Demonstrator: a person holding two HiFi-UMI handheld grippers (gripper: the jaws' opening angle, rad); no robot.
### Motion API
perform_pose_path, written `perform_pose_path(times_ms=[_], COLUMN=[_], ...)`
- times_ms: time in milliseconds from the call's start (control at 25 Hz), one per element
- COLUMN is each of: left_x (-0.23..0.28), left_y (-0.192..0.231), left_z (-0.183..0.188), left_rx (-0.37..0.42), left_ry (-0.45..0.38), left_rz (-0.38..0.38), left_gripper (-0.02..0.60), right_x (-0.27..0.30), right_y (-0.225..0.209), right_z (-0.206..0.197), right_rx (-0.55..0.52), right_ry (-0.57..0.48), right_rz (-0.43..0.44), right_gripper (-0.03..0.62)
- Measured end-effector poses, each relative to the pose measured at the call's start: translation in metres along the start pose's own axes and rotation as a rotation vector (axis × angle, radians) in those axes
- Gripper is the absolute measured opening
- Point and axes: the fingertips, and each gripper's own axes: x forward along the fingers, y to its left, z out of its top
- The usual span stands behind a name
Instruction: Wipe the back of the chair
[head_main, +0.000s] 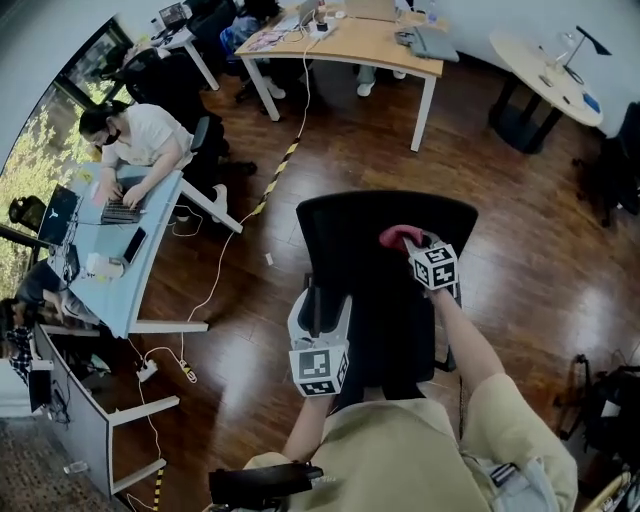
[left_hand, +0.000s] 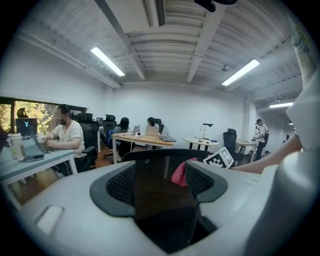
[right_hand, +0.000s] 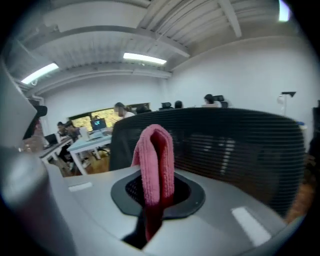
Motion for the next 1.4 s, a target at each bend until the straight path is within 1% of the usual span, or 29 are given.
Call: perform_pose_path(times_ms=[120,160,200,280,400,480,560,680,840,880,920,1000,1040,1080,1160,1280,1360,1400], left_x=[-0.017,-0.023,-0.029,-0.039,-0.047,-0.045,-0.036,-0.016,0.008,0.011,0.014,0.016,0.015,0.014,0.01,-0.002,-0.013,-0.019], left_y=[0.024,0.031,0.036,0.044,0.058,0.063,0.058,0.041,0.012,0.004,-0.004,-0.014,-0.017,-0.019,-0.019,-0.002,0.018,0.027], left_z=[-0.005,-0.007,-0.009,-0.011,-0.017,-0.023,-0.028,-0.027,-0.018,-0.016,-0.016,-0.018,-0.02,-0.022,-0.023,-0.023,-0.028,-0.031], left_rx=[-0.011,-0.016,-0.018,-0.013,-0.005,-0.008,-0.005,0.002,0.006,0.007,0.007,0.005,0.002,-0.002,-0.009,-0.01,-0.014,-0.018], left_ry=[0.008,0.014,0.02,0.034,0.052,0.062,0.069,0.064,0.043,0.039,0.036,0.039,0.043,0.046,0.048,0.046,0.054,0.059], left_rz=[0.071,0.093,0.109,0.129,0.151,0.152,0.126,0.062,-0.015,-0.032,-0.046,-0.061,-0.061,-0.058,-0.043,0.006,0.054,0.078], left_gripper=[0.282,0.282,0.282,0.282,0.281,0.281,0.281,0.281,0.281,0.281,0.281,0.281,0.281,0.281,0.281,0.281,0.281,0.281], right_x=[0.061,0.08,0.097,0.126,0.154,0.154,0.134,0.08,-0.022,-0.043,-0.059,-0.068,-0.065,-0.056,-0.027,0.03,0.068,0.085], right_y=[0.108,0.137,0.161,0.188,0.193,0.178,0.141,0.05,-0.078,-0.102,-0.116,-0.12,-0.112,-0.096,-0.045,0.054,0.113,0.135], right_z=[0.02,0.027,0.034,0.048,0.061,0.058,0.042,0.012,-0.02,-0.027,-0.033,-0.041,-0.045,-0.047,-0.045,-0.025,-0.007,0.002], right_rx=[-0.045,-0.06,-0.072,-0.088,-0.095,-0.108,-0.107,-0.02,0.089,0.1,0.095,0.048,0.036,0.043,0.064,0.052,0.045,0.046], right_ry=[-0.024,-0.03,-0.033,-0.036,-0.032,-0.02,-0.004,-0.004,-0.028,-0.027,-0.022,0.015,0.04,0.053,0.037,-0.012,-0.032,-0.035], right_rz=[0.235,0.289,0.325,0.344,0.316,0.29,0.209,0.032,-0.25,-0.293,-0.314,-0.325,-0.316,-0.278,-0.127,0.12,0.241,0.28], right_gripper=[0.02,0.019,0.02,0.018,0.02,0.02,0.02,0.018,0.019,0.018,0.018,0.018,0.018,0.018,0.02,0.02,0.02,0.02])
